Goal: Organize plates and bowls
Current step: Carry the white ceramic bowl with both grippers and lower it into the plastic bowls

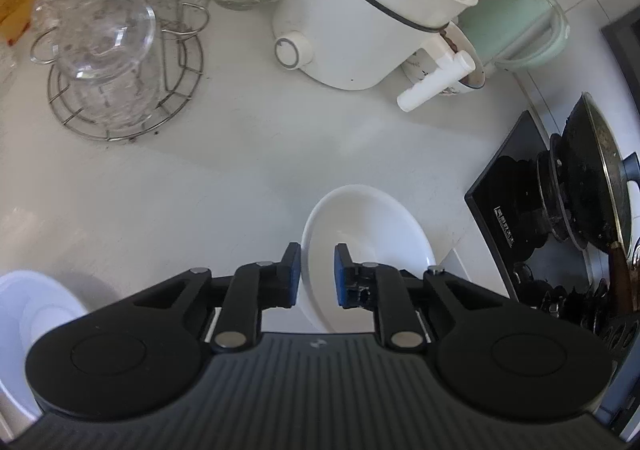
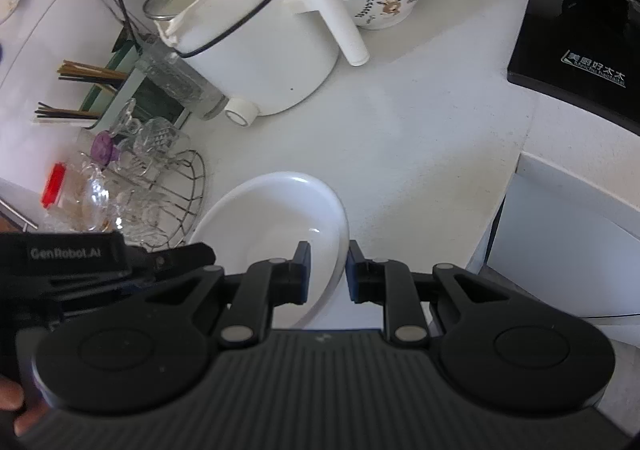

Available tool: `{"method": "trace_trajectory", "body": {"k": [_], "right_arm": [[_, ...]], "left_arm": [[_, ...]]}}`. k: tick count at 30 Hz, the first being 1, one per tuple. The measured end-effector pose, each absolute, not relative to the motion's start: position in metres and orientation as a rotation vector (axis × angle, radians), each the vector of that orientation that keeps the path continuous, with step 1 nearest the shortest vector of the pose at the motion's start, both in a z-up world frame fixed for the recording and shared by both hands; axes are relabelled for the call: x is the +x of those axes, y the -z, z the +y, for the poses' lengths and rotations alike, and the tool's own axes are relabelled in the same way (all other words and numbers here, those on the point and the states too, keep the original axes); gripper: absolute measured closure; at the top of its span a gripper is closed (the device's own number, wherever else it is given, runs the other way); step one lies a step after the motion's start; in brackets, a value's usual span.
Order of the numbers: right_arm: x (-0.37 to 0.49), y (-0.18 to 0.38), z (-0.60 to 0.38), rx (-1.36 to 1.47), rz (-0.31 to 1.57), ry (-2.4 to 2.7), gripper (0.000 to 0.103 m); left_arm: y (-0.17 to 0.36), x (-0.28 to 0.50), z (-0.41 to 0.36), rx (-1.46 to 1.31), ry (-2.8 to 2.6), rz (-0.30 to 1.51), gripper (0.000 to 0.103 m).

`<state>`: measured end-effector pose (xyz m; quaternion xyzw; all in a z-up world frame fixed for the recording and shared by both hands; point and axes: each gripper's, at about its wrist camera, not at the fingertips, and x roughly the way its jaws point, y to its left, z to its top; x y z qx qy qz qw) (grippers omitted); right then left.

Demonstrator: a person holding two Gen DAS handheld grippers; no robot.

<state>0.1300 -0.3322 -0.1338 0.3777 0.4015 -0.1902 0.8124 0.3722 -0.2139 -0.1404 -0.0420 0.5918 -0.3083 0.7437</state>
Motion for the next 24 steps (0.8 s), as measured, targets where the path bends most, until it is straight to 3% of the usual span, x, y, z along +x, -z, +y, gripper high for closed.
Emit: {"method": "trace_trajectory", "body": {"k": [24], "right_arm": [[0.140,0.084,-0.296,0.828,0.848,0.205,0.080]], "left_arm": [[0.070,0.358,-0.130,-0.138,0.631,1.195,0.082]]}}
